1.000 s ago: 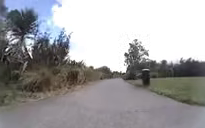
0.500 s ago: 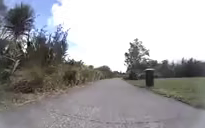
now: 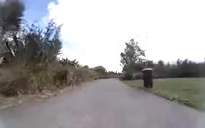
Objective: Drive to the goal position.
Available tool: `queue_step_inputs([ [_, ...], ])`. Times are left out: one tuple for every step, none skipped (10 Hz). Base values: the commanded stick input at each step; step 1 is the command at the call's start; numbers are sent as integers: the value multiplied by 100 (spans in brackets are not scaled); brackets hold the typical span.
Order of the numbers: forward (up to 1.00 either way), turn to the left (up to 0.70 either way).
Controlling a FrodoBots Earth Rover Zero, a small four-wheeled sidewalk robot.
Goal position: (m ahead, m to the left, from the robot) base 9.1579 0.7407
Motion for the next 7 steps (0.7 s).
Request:
queue_step_inputs([
  [85, 0],
  [85, 0],
  [85, 0],
  [85, 0],
  [85, 0],
  [85, 0],
  [85, 0],
])
